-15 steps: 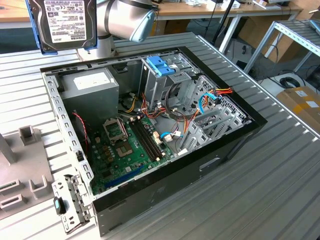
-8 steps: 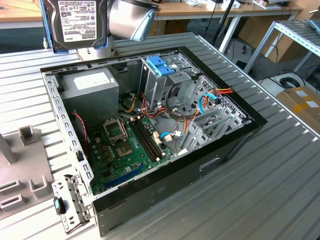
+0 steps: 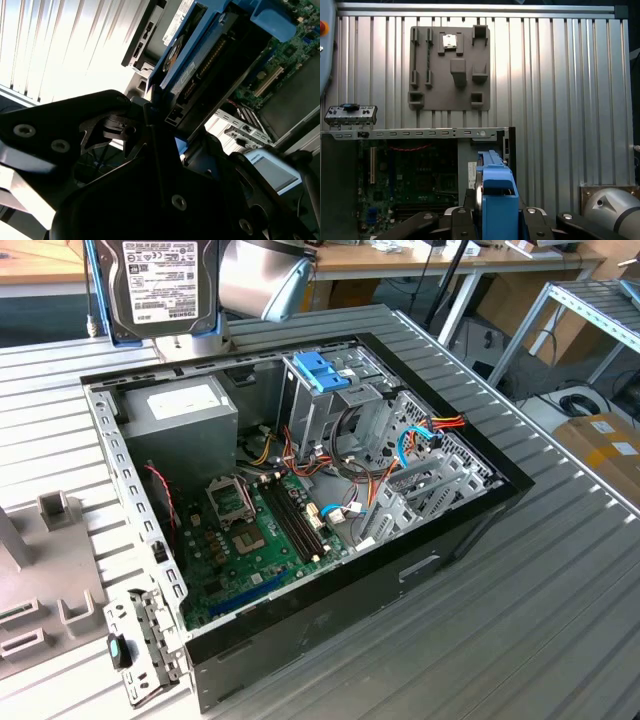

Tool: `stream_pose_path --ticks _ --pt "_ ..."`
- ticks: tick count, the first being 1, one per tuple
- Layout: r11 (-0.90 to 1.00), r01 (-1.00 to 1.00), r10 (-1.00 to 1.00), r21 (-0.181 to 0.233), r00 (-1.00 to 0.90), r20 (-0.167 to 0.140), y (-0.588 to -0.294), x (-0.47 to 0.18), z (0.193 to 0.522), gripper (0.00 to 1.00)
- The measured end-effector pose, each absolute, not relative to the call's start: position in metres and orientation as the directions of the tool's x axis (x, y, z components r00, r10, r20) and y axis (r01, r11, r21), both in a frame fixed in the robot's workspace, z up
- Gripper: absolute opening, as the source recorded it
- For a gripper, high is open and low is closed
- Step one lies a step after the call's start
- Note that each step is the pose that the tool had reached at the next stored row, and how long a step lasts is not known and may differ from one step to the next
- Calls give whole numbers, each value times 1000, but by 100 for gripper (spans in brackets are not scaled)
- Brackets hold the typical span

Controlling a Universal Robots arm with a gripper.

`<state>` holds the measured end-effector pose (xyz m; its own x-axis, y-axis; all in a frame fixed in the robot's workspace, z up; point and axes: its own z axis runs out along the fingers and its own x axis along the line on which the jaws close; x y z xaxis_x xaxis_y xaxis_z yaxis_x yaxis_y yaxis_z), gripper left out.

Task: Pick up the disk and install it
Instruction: 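Pick up the disk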

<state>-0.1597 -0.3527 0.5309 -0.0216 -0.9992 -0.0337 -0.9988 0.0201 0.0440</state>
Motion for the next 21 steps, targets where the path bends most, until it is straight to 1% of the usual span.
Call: stream_pose_path --ticks 21 --pt "20 -999 -999 44 -22 -34 -353 -136 531 37"
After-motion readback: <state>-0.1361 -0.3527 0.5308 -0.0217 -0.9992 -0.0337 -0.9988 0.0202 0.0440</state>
